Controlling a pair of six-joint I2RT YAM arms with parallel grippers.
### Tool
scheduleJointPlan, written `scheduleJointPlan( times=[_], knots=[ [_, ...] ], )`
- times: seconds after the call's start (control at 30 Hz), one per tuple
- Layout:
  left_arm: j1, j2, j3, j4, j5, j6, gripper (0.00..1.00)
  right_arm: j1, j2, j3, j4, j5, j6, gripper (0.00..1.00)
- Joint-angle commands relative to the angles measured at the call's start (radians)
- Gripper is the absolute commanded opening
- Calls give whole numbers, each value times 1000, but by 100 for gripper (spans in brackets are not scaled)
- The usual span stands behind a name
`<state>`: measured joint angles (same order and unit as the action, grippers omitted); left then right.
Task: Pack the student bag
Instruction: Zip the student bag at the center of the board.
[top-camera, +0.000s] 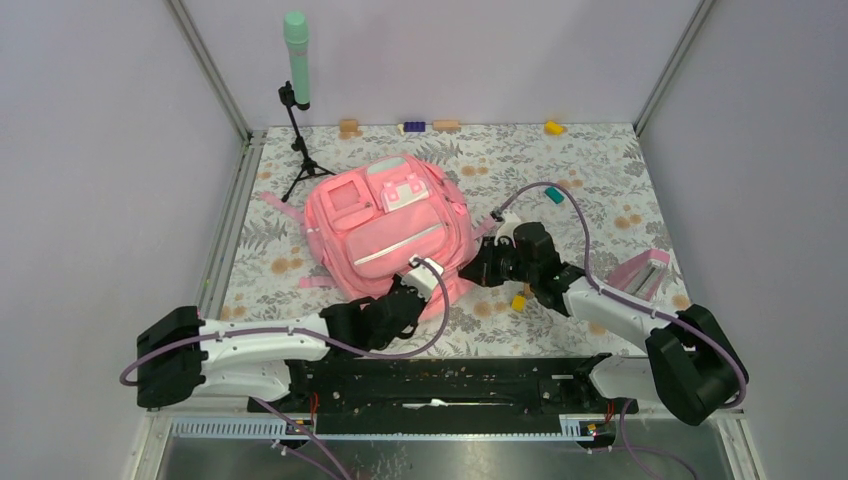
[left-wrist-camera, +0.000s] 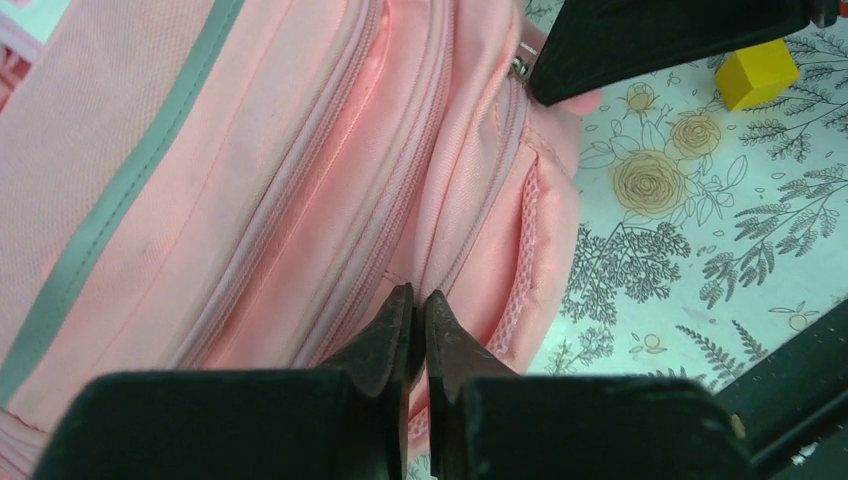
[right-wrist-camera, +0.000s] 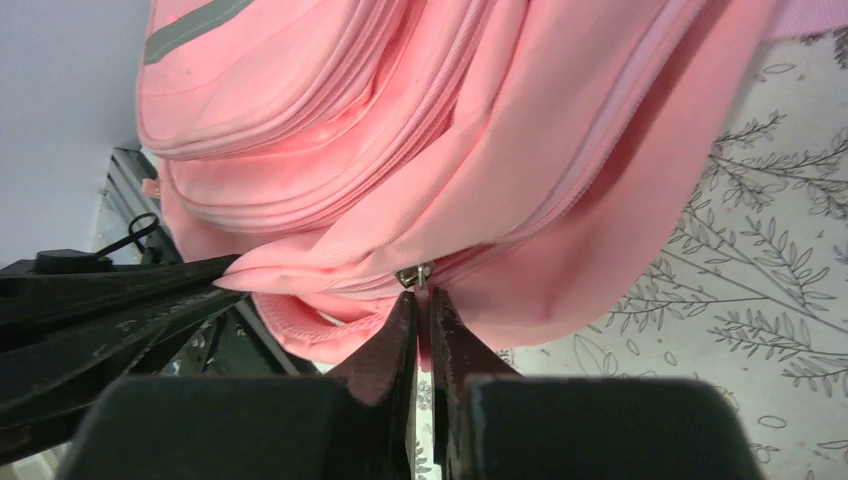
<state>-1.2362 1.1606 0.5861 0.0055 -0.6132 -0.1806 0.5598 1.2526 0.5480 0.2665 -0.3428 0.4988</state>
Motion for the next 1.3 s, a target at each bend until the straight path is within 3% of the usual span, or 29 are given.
scheduleJointPlan(
  times=[0.0,0.6,1.03,1.27],
  knots=[
    [-8,-111,-33,-160,-84,-100,0,-84,15,55,20,161,-66,0],
    [-7,-370,-24,-447,-66,-332,0,-86,52,68,23,151,-110,0],
    [-5,-559,1,-603,-96,-439,0,-111,255,251,-43,177,-113,0],
    [6,-566,41,-643,-82,-443,0,-155,363,372,-110,167,-117,0]
  ],
)
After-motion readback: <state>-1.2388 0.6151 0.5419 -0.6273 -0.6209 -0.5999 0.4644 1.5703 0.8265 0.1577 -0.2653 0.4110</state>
